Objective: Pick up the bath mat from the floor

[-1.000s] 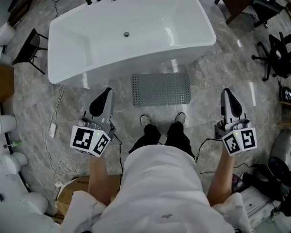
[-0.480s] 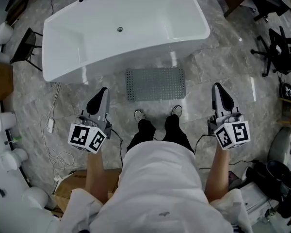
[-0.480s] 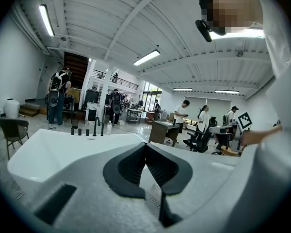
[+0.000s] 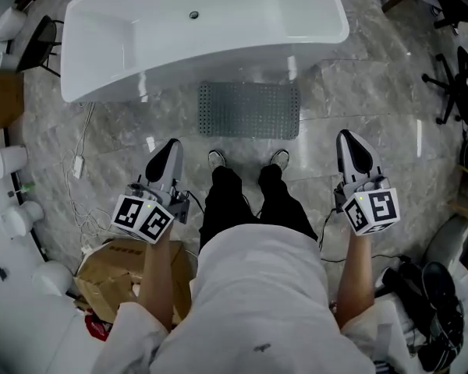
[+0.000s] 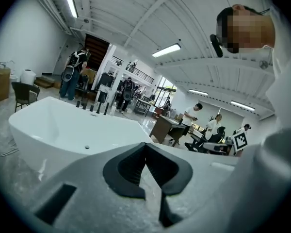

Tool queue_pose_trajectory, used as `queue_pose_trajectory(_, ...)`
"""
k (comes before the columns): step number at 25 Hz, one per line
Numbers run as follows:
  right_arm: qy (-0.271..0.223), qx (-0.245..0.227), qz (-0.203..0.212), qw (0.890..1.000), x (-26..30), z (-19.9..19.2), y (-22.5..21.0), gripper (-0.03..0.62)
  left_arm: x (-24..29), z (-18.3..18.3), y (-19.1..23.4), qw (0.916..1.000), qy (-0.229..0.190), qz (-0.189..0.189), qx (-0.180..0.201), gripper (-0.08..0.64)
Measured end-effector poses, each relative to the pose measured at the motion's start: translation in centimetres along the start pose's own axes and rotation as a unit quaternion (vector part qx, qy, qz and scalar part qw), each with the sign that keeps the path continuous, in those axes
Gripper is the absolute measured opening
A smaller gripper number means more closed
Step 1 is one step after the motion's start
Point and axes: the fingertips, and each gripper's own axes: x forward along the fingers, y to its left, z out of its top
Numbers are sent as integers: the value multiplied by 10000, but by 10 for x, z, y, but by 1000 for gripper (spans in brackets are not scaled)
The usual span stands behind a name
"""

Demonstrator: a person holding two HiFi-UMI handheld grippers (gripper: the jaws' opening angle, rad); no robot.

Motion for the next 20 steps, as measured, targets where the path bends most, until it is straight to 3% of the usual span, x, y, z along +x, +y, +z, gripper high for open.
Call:
queue_pose_trajectory(3,98,46,265,9996,14,-21,-12,9,15,-26,-4,9998,131,43,-118,5)
queue_pose_trajectory(8,359,218,187,9989,45,-66,-26,9,41,-75,12,9982,596,-73,-91,5)
queue_pose_trajectory(17,1120,365,-137,9929,124,-166,-18,9,109,-169,92,9864,1475,-717,-82,5)
queue_pose_trajectory(20,1252,497,-193,9907,145,-198,-14,9,124,-199,125,9827,1621,-756,-475,5)
